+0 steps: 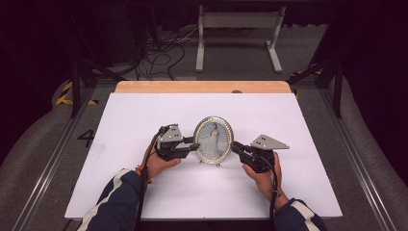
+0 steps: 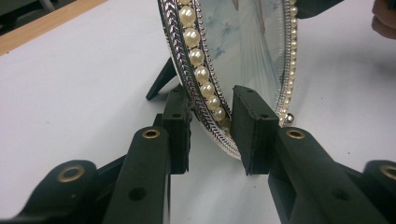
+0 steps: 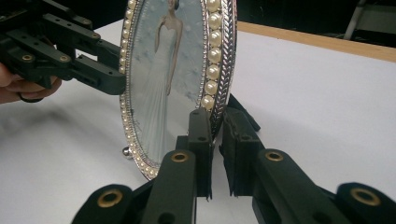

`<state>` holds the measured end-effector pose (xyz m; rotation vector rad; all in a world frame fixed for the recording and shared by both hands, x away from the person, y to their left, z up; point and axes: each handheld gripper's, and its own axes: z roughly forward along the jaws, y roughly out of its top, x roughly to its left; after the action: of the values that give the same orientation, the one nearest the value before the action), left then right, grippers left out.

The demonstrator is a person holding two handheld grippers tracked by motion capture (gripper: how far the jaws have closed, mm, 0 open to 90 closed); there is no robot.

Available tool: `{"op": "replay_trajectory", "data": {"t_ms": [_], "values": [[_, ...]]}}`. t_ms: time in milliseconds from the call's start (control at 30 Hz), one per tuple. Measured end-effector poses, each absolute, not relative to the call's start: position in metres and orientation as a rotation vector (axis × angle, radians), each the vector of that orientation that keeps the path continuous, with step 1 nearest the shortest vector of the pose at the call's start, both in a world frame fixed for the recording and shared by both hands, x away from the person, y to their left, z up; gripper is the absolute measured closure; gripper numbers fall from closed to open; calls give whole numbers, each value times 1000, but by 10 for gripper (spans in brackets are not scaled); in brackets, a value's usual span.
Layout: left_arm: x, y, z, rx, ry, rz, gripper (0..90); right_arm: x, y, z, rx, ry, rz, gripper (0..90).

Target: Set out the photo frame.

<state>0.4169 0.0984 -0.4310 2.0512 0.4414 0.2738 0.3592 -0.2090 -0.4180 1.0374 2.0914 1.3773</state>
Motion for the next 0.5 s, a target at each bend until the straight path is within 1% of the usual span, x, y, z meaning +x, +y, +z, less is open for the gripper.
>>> {"op": "replay_trajectory", "data": {"t_ms": [500], "values": [[410,102,-432,2051,456,282,689,366,-206,-418,1028,2099,1374,819]]}}
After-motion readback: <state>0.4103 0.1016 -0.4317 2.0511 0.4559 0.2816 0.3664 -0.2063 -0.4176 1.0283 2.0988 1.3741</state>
